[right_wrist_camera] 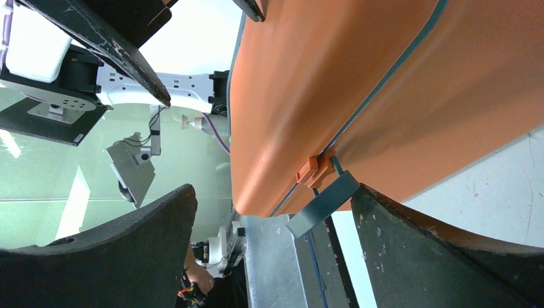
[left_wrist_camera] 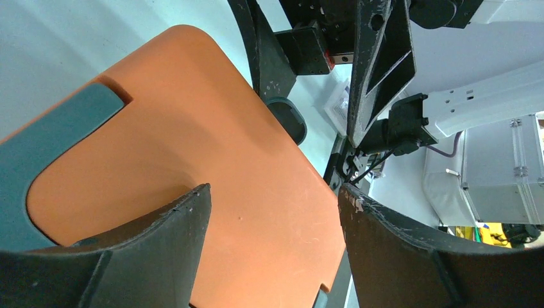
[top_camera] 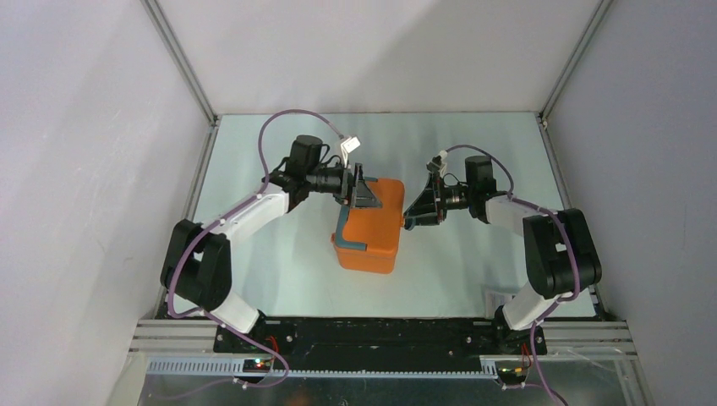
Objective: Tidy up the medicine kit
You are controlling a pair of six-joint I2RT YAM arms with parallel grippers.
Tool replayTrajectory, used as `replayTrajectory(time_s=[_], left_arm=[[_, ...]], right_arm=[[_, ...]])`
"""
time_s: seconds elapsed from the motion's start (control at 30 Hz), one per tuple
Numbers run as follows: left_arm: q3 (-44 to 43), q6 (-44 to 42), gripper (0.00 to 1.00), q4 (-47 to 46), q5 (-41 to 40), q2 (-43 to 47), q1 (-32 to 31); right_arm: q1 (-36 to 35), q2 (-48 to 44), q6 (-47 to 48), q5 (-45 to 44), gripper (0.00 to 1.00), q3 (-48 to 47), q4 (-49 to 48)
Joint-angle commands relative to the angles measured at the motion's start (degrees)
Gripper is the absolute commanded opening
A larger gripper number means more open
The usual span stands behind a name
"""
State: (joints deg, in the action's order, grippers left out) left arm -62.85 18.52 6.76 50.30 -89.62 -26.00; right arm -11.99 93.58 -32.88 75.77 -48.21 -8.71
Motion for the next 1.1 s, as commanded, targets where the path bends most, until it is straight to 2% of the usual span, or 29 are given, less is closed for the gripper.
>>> replayTrajectory(time_s=[0.0,0.43,0.67,0.9,1.07], left_arm=[[1.03,-0.86,0.8,4.92,-2.73,-2.43,-0.88],[1.01,-0.86,0.79,4.9,-2.98,-4.02,-2.65],[1.06,-0.78,0.79,4.9,-2.88,-4.18,-2.87],[1.06,-0.84,0.79,4.88,-2.83,-4.1,-2.92],[1.02,-0.95,0.79,4.87,-2.49,-4.51,-2.92]], right_arm=[[-0.27,-2.97,1.31,3.97,0.93,-0.7,-1.24],[-0.56,-5.52,4.04,3.28,0.85,-0.75,2.85],[-0.56,-4.37,6.58,-0.55,0.79,-0.75,5.3],[0.58,-0.05,3.4,-1.27,0.65,-0.82,1.91],[0.77,1.08,1.2,-0.32,0.62,-0.75,-0.93]])
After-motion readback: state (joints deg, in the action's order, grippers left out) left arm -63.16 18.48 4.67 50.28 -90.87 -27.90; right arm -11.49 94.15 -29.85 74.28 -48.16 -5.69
